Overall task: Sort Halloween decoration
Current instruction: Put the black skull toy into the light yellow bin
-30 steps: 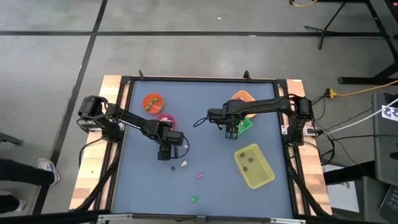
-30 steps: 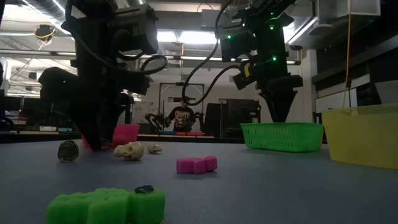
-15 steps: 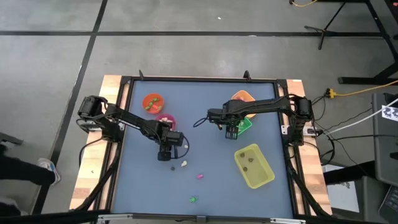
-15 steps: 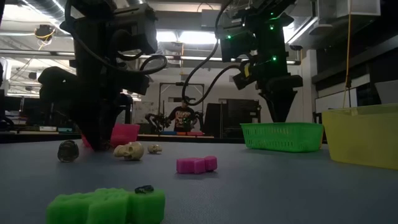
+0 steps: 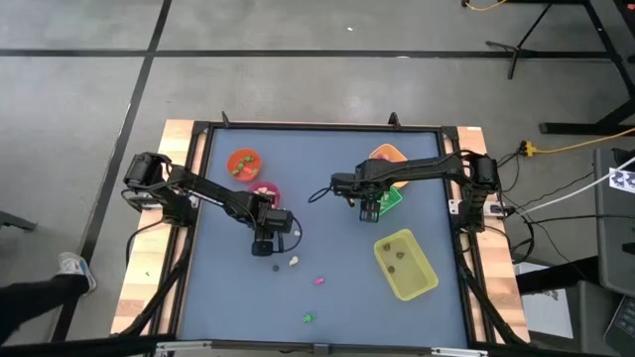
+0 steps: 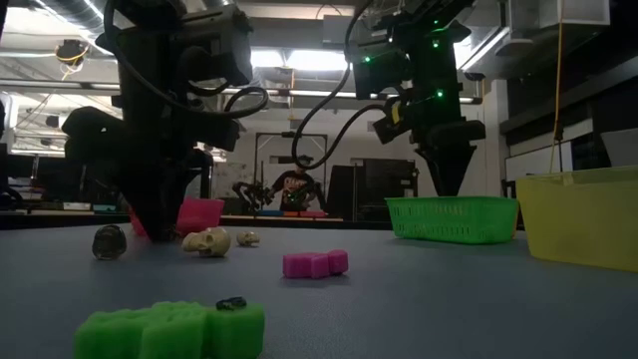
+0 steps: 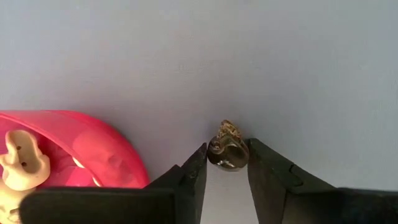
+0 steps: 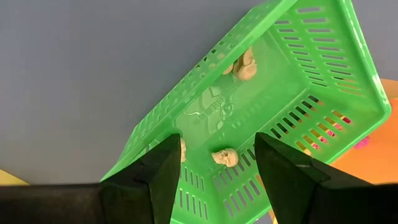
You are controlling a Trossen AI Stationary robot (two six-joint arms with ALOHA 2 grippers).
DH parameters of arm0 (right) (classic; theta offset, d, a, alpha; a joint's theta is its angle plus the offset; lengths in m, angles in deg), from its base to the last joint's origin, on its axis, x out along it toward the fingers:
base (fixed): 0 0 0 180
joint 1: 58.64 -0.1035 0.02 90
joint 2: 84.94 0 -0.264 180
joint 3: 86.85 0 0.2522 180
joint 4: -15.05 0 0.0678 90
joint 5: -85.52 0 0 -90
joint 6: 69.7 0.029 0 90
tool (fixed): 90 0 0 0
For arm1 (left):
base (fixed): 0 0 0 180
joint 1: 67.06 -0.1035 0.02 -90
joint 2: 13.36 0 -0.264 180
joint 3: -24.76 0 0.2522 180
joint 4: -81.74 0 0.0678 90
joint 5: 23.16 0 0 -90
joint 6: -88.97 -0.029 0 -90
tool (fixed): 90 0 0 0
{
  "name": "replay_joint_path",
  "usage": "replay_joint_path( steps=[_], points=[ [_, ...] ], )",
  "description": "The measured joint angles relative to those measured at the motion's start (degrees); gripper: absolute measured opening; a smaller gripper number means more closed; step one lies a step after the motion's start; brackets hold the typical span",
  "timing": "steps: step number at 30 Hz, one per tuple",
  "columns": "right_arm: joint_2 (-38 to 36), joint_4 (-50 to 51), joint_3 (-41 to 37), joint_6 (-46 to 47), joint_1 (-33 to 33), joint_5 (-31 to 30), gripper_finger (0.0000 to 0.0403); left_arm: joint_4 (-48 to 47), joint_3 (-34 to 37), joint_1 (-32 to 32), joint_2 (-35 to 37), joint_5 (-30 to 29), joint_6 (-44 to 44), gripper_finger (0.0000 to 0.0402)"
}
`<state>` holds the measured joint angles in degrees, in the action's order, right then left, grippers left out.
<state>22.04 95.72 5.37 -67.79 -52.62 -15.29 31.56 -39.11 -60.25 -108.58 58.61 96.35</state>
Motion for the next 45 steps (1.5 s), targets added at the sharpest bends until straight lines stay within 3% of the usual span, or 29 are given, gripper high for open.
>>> replay_joint_path(
  steps=[13,22,33,45],
  points=[
    [0.0,0.0,0.0,0.0,0.0,-0.02,0.0205,-0.47,-0.72,0.0,-0.11,-0.14,0.0,0.0079],
    [0.0,0.0,0.0,0.0,0.0,-0.02,0.0205,-0.91,-6.29,-0.11,-0.2,-0.61,-0.13,0.0079],
    [0.0,0.01,-0.01,0.0,0.01,-0.04,0.0205,-18.21,-18.05,-3.17,-0.14,-10.89,-3.5,0.0079],
    [0.0,1.92,0.05,-0.02,0.01,-0.04,0.0205,-19.08,-19.41,-5.81,-0.09,-10.69,-3.5,0.0079]
  ],
)
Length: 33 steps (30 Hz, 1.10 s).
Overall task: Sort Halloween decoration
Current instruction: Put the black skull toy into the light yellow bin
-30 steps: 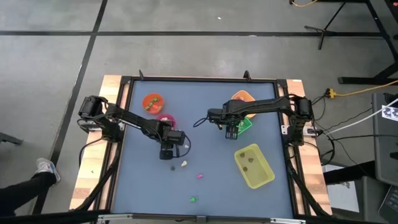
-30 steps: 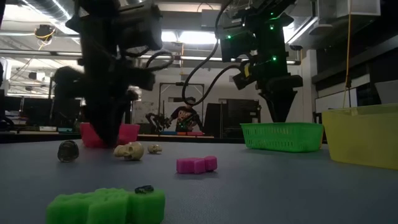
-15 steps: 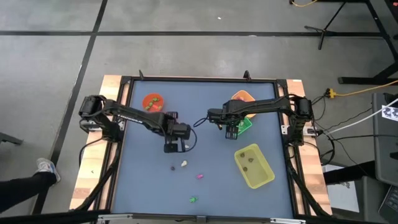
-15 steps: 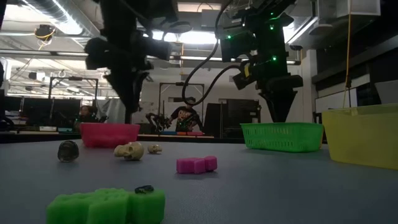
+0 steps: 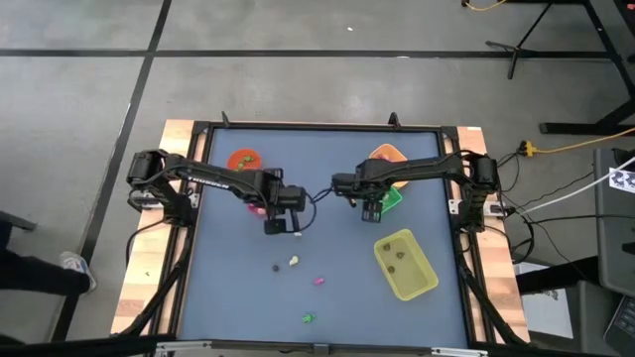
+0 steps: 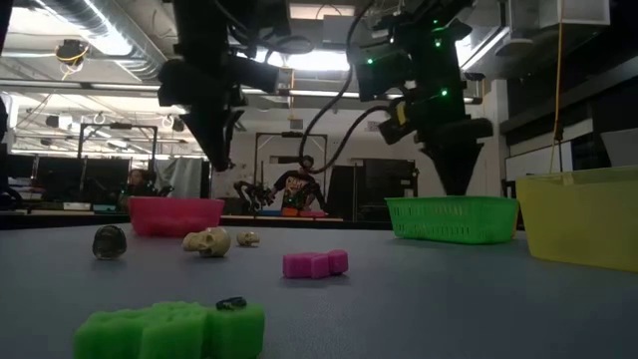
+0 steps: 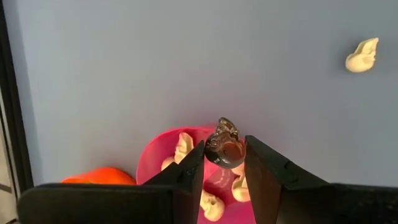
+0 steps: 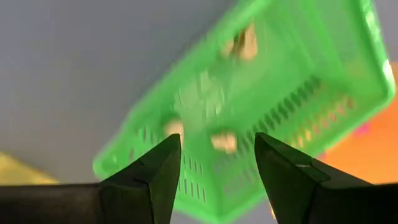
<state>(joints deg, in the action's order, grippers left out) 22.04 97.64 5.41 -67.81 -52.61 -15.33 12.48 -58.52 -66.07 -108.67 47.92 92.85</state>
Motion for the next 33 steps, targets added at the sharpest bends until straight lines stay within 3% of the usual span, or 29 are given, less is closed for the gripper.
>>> replay_joint_path(
  steps=[7,15,24,33],
  points=[
    [-0.35,11.37,4.17,3.63,-0.01,0.02,0.0205,6.49,0.0,0.84,0.0,1.62,0.03,0.0079],
    [-7.56,12.16,5.09,3.69,-1.34,-0.5,0.0205,22.43,0.0,3.25,0.0,8.12,0.1,0.0079],
    [-16.67,10.91,5.11,4.17,-1.87,-0.68,0.0205,48.28,0.0,8.17,-2.13,8.35,0.04,0.0079],
    [-20.49,10.55,5.11,3.91,-1.89,-5.81,0.0205,80.41,-0.04,10.83,-13.69,12.43,0.0,0.0079]
  ],
)
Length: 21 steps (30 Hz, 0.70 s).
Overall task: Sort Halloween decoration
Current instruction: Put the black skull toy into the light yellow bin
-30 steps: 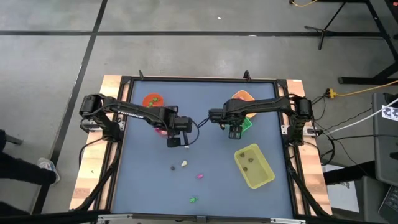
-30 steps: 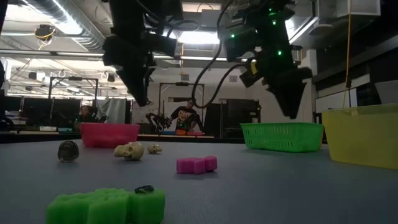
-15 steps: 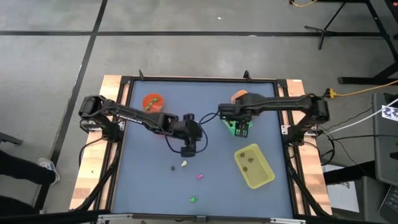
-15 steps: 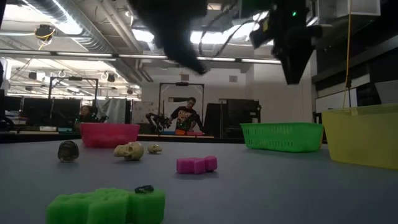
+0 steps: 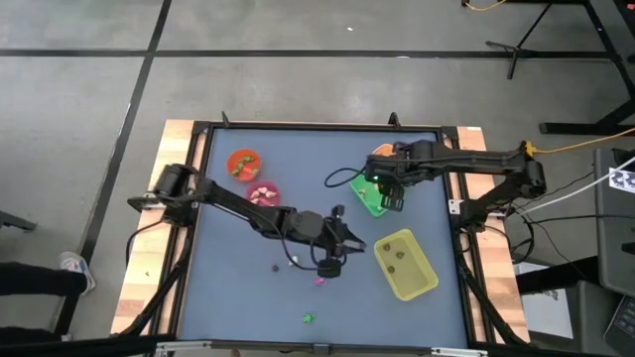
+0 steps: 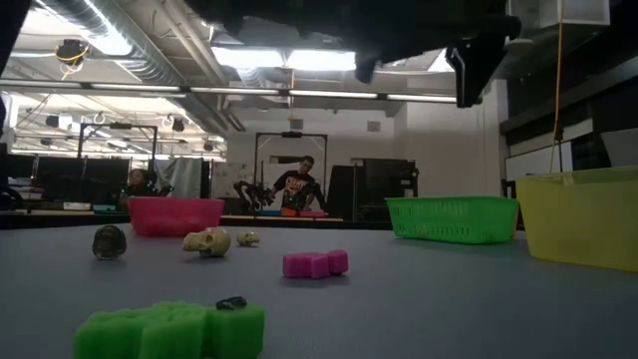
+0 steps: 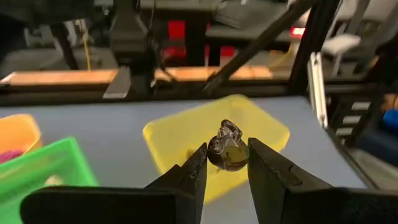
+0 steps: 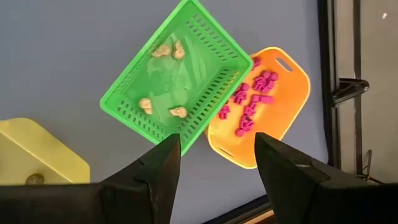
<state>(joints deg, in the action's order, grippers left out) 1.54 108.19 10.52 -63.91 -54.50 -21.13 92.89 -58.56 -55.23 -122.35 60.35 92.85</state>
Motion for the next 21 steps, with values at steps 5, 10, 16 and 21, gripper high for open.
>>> replay_joint_path(
  steps=[5,10,16,21],
  points=[
    [-0.13,-0.33,0.0,-0.01,0.0,-0.32,0.0205,15.5,0.0,0.03,-6.84,0.24,0.26,0.0079],
    [-0.13,-2.21,0.0,-0.03,0.0,-0.28,0.0205,26.44,-0.17,0.03,-12.64,-0.26,0.45,0.0079],
    [-0.12,-3.44,0.0,-0.04,0.0,-0.28,0.0205,27.15,-6.84,0.03,-19.27,-0.69,0.44,0.0079],
    [-0.12,-3.4,0.0,0.05,0.0,-0.27,0.0205,25.96,-11.62,-0.04,-23.99,-0.97,0.43,0.0079]
  ],
)
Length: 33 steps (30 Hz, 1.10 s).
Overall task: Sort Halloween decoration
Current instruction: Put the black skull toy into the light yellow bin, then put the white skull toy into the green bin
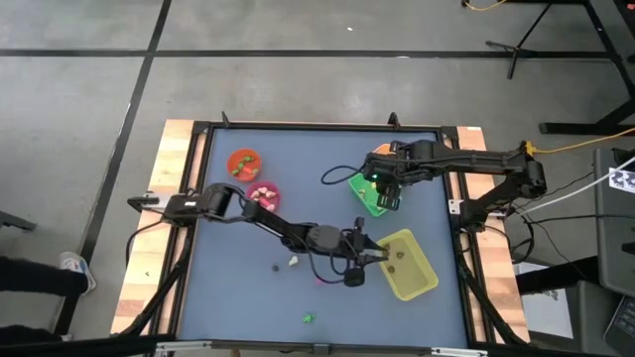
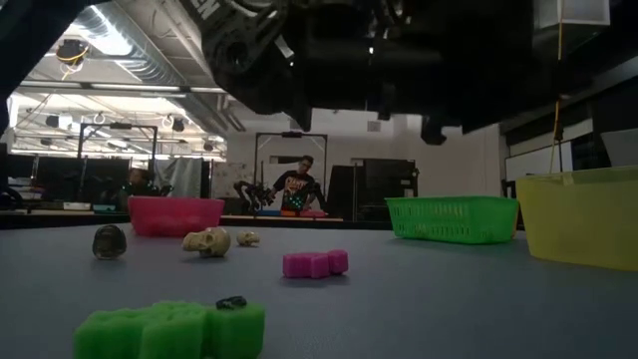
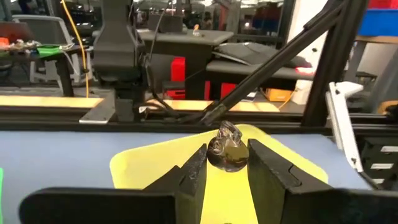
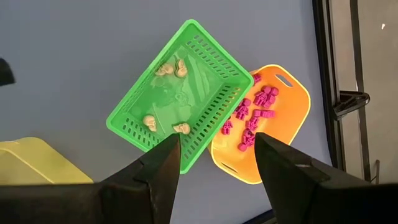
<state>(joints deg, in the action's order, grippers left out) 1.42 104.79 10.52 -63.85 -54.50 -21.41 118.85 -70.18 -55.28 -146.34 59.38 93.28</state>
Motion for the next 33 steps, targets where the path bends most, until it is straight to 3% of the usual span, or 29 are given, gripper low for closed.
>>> replay_joint_path(
  steps=[6,19,33],
  points=[
    [0.0,0.0,0.0,0.03,0.0,0.0,0.0205,-2.7,-0.34,-0.14,-0.6,-3.71,0.01,0.0085],
    [0.0,-0.04,0.0,0.09,0.0,0.02,0.0205,-3.0,-0.34,-1.0,-0.6,-3.57,-0.01,0.0137],
    [0.0,-0.03,0.0,0.11,0.0,0.02,0.0205,-5.72,-0.34,-2.14,-0.2,-3.37,-0.02,0.0141]
  ],
)
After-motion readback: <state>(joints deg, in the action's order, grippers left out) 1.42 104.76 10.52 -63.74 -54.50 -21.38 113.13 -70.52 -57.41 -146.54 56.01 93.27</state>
